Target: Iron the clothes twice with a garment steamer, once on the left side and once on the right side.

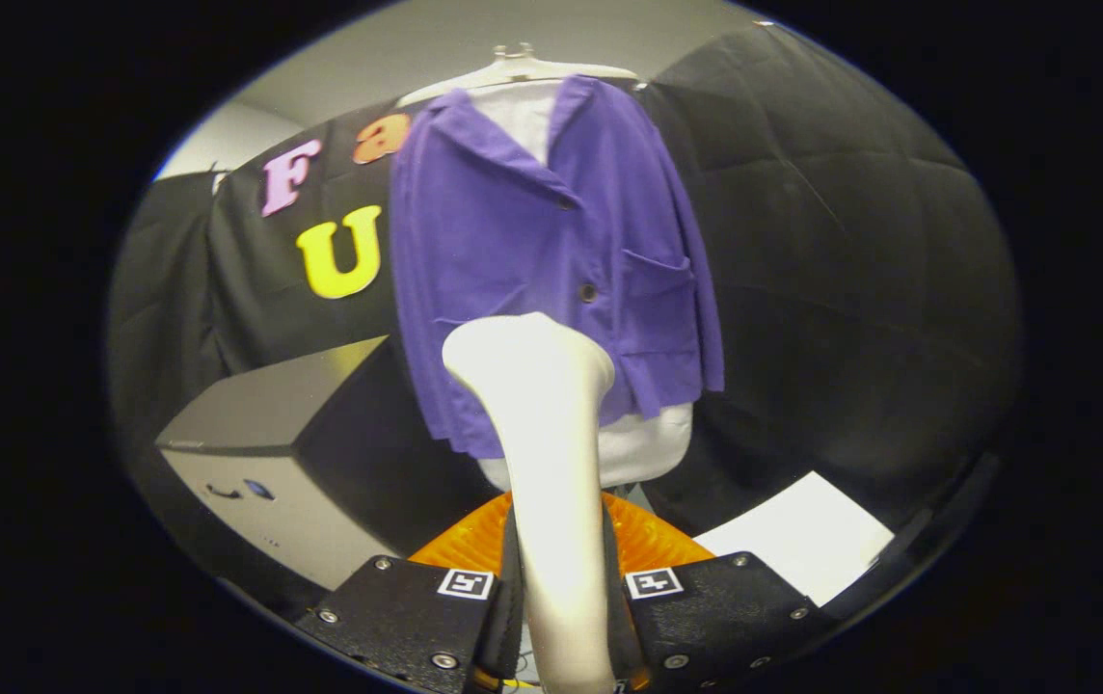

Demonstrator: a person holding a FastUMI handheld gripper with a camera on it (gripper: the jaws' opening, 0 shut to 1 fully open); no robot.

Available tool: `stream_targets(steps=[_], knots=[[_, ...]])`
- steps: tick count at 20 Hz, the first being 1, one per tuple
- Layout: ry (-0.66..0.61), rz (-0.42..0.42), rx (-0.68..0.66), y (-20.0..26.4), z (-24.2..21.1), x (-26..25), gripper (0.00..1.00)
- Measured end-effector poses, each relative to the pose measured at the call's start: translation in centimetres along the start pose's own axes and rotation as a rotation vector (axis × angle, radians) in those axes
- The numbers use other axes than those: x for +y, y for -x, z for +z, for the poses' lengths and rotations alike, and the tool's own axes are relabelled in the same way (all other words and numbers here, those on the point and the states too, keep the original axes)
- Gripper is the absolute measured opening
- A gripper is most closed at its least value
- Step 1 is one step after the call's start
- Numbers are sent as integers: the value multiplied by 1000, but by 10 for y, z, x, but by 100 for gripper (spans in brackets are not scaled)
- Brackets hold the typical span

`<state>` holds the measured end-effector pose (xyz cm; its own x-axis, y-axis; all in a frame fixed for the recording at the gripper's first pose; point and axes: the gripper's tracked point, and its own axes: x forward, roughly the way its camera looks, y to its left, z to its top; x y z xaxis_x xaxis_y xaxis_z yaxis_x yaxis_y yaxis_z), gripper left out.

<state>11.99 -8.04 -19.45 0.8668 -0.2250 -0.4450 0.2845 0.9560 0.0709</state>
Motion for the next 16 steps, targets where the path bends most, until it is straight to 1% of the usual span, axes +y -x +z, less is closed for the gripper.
stream_targets(steps=[2, 5, 7, 9, 11, 12, 15, 16], knots=[[3, 100, -36, 25, 10, 47, 34], [95, 163, -79, 70, 27, 93, 34], [126, 198, -130, 98, 41, 124, 33], [162, 199, -167, 123, 52, 143, 33], [130, 217, -208, 148, 66, 163, 33], [114, 223, -227, 177, 77, 169, 33], [155, 169, -276, 202, 96, 190, 33], [149, 170, -293, 206, 100, 203, 33]])
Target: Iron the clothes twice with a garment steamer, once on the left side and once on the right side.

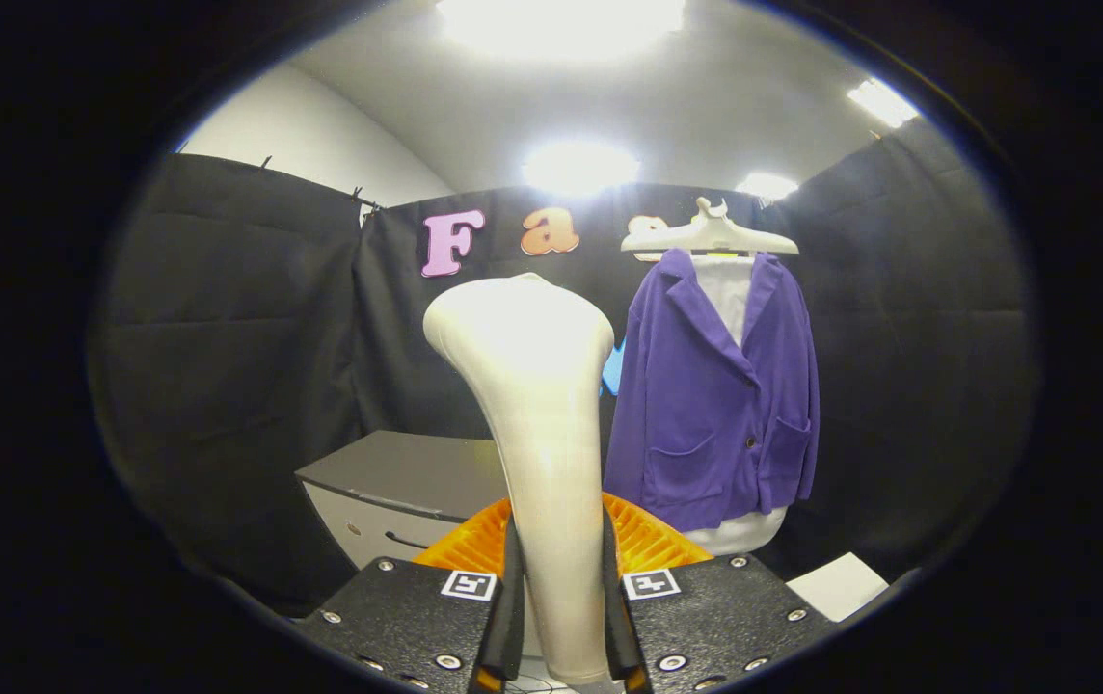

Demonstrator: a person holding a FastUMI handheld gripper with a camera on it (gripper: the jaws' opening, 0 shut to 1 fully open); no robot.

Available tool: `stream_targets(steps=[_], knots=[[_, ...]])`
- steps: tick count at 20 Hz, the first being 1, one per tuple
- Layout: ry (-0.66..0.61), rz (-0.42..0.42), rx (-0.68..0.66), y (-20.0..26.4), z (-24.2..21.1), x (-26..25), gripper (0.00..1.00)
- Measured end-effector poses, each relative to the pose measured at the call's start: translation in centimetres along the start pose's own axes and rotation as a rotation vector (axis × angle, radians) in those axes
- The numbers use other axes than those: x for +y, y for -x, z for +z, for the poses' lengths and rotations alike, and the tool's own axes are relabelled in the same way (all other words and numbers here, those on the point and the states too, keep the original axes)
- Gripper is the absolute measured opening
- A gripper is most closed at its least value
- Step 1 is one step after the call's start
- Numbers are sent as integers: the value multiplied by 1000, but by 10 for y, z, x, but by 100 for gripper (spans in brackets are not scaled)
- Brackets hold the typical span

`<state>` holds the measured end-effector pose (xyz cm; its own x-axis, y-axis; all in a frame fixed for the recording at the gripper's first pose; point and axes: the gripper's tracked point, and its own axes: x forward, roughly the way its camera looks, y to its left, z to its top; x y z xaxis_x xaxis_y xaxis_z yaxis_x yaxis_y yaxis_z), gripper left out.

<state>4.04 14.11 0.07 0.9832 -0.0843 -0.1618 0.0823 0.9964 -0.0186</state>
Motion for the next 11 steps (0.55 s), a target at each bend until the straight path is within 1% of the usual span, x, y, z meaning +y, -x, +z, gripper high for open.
stream_targets(steps=[2, 5, 11], knots=[[3, -5, -28, -4, 10, 17, 33], [10, -35, -46, 2, 13, 28, 33], [22, -104, -53, 4, 17, 30, 33]])
